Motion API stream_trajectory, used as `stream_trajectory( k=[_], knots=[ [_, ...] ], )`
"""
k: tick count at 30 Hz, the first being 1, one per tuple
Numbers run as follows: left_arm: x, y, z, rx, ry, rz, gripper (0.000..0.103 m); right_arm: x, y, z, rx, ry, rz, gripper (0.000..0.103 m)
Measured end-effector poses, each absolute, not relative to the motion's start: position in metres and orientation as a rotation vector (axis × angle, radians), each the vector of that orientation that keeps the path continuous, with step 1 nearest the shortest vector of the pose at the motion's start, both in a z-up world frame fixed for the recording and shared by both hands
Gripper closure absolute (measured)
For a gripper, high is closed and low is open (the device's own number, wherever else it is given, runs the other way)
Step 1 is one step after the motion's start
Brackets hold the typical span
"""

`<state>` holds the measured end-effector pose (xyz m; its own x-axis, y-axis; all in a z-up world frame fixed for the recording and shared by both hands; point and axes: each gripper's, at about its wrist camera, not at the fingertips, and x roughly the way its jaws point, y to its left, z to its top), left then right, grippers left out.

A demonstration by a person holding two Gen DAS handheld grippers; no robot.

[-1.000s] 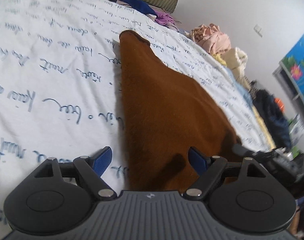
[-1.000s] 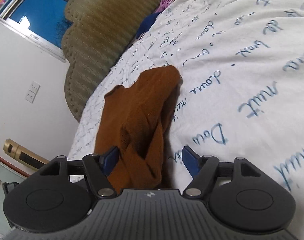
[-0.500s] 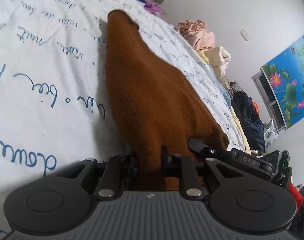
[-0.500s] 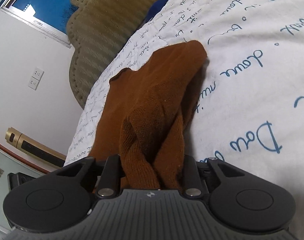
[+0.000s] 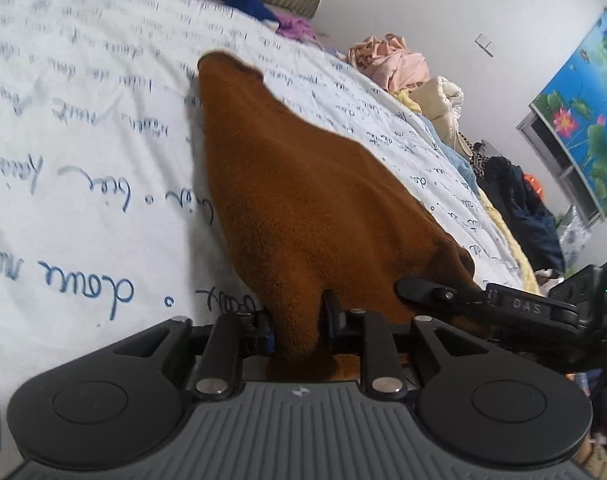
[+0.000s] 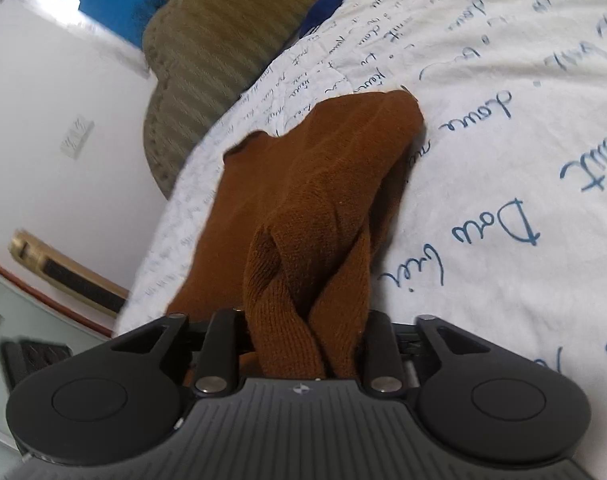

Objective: Fold small clothes

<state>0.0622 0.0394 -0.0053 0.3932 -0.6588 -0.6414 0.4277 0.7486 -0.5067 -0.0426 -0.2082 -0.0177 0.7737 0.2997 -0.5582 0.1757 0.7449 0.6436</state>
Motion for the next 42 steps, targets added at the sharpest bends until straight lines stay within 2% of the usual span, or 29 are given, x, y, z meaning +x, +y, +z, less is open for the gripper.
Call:
stream_trajectory(
  k=[1, 4, 5, 8, 11, 16, 19, 33, 42],
  knots=[
    [0.058, 0.039, 0.000, -0.250, 0.920, -0.687, 0.074, -0.045, -0.204, -0.014, 0.707, 0.699, 0.071, 0.059],
    [0.046, 0.037, 0.011, -0.174, 0.881, -0.640, 0.060, -0.051, -0.194, -0.005, 0.632, 0.693, 0.052, 0.046],
    [0.042, 0.038, 0.013, -0.159, 0.873, -0.618, 0.054, -0.053, -0.192, -0.004, 0.619, 0.694, 0.044, 0.045],
    [0.033, 0.041, 0.019, -0.124, 0.859, -0.560, 0.049, -0.059, -0.187, -0.004, 0.579, 0.701, 0.019, 0.044],
    [0.024, 0.042, 0.021, -0.092, 0.867, -0.505, 0.039, -0.068, -0.180, -0.003, 0.542, 0.697, 0.006, 0.037],
    [0.011, 0.044, 0.021, -0.064, 0.876, -0.467, 0.038, -0.077, -0.169, -0.001, 0.491, 0.696, 0.000, 0.023],
    [0.006, 0.046, 0.022, -0.061, 0.875, -0.451, 0.038, -0.080, -0.161, 0.001, 0.440, 0.702, -0.007, 0.019],
    [-0.018, 0.058, 0.024, -0.051, 0.865, -0.400, 0.037, -0.106, -0.148, -0.001, 0.398, 0.692, -0.033, 0.015],
    [-0.028, 0.061, 0.013, -0.024, 0.864, -0.347, 0.035, -0.119, -0.123, -0.002, 0.197, 0.682, -0.110, 0.010]
  ],
)
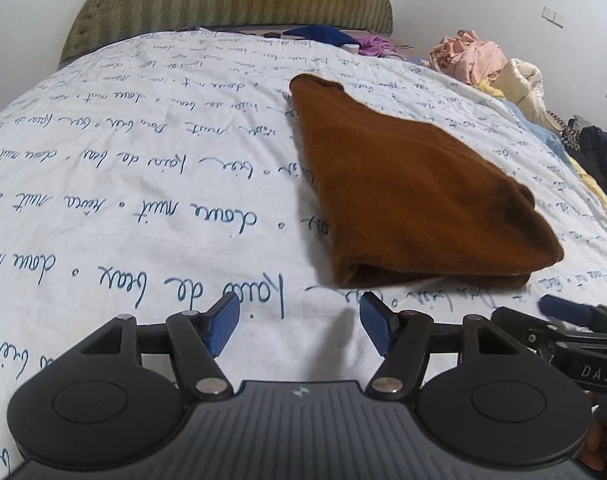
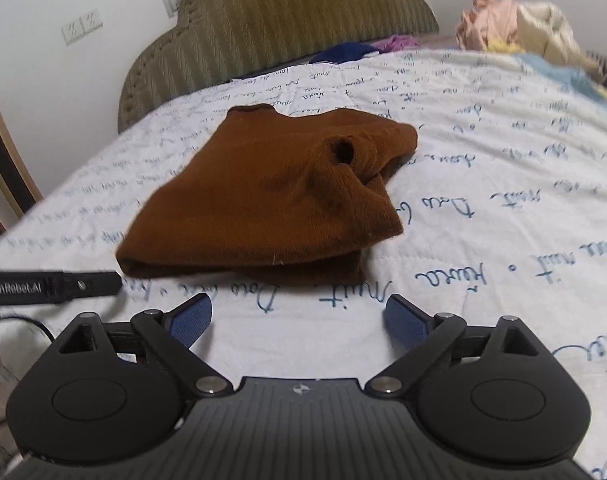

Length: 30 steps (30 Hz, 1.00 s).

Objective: Fold small clothes

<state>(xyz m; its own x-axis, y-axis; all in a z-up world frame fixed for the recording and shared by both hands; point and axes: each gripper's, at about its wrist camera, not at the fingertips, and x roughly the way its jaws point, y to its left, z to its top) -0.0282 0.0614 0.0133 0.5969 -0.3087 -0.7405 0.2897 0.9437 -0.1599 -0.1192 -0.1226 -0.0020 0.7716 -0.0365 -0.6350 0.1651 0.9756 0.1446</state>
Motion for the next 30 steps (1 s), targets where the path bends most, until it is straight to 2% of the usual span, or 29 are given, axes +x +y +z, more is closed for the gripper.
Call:
stream_trajectory(
  k=[3, 13, 30],
  knots=[
    [-0.031, 0.059, 0.011, -0.023, 0.852, -0.344, 0.028, -0.122, -0.121, -0.003, 0.168, 0.677, -0.132, 0.009],
    [-0.032, 0.045, 0.006, 0.004, 0.823, -0.320, 0.026, -0.129, -0.128, -0.007, 0.172, 0.668, -0.170, 0.003],
    [-0.037, 0.031, -0.001, 0.087, 0.800, -0.320, 0.019, -0.131, -0.125, -0.012, 0.147, 0.653, -0.204, 0.000]
  ],
)
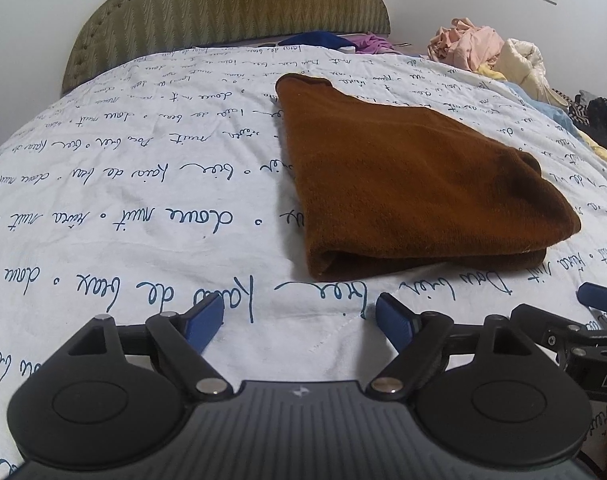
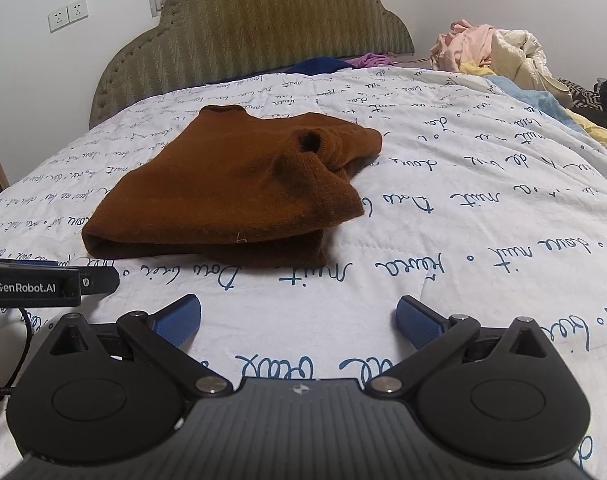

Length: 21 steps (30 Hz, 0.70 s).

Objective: Fold small clothes

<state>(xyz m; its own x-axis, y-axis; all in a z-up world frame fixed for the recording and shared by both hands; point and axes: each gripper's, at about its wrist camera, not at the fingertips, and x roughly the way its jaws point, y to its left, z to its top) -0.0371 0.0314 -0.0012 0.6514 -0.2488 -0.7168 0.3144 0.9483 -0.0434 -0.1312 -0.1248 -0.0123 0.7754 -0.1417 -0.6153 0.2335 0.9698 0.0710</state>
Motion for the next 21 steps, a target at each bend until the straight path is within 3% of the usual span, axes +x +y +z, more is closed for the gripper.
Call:
stream_trajectory(
  k=[11, 21],
  knots=[
    [-0.039, 0.024, -0.009, 0.120, 0.771, -0.341, 0.003, -0.127, -0.122, -0.013, 0.117, 0.657, -0.226, 0.000],
    [-0.043, 0.024, -0.014, 0.128, 0.746, -0.337, 0.000, -0.124, -0.118, -0.018, 0.073, 0.662, -0.235, 0.000]
  ],
)
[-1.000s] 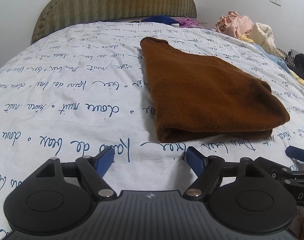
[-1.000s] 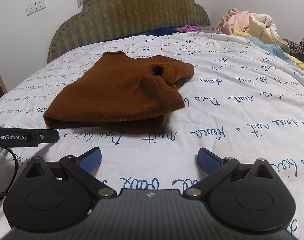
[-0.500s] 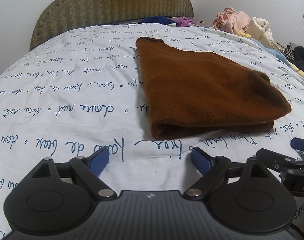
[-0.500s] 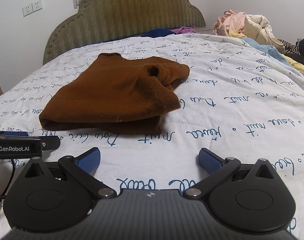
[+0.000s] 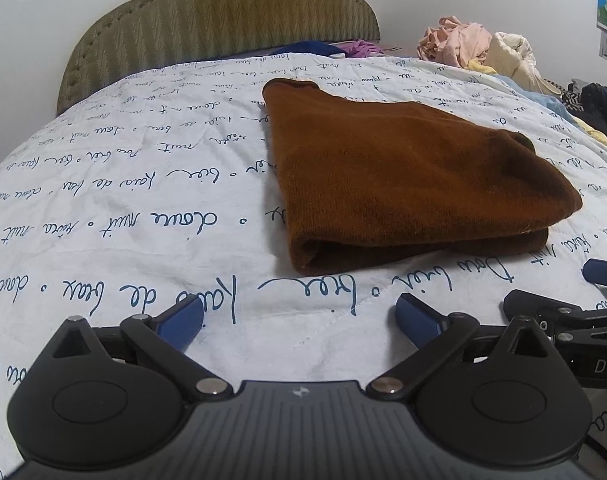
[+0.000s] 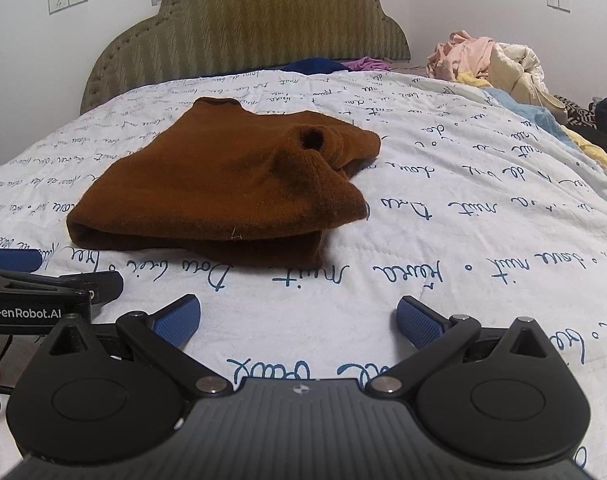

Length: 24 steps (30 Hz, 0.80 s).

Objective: Fold small clothes

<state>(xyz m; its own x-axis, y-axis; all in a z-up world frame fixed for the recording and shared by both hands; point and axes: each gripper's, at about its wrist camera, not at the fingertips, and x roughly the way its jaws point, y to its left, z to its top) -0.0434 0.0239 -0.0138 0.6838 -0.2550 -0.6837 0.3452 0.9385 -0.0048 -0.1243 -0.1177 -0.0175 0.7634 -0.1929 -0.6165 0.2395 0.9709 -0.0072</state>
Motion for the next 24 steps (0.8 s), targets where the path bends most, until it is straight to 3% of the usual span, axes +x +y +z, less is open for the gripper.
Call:
stream_trajectory(
  k=[24],
  knots=[
    [-0.045, 0.026, -0.015, 0.124, 0.741, -0.341, 0.000, -0.125, -0.128, -0.020, 0.078, 0.674, -0.243, 0.000]
  ],
)
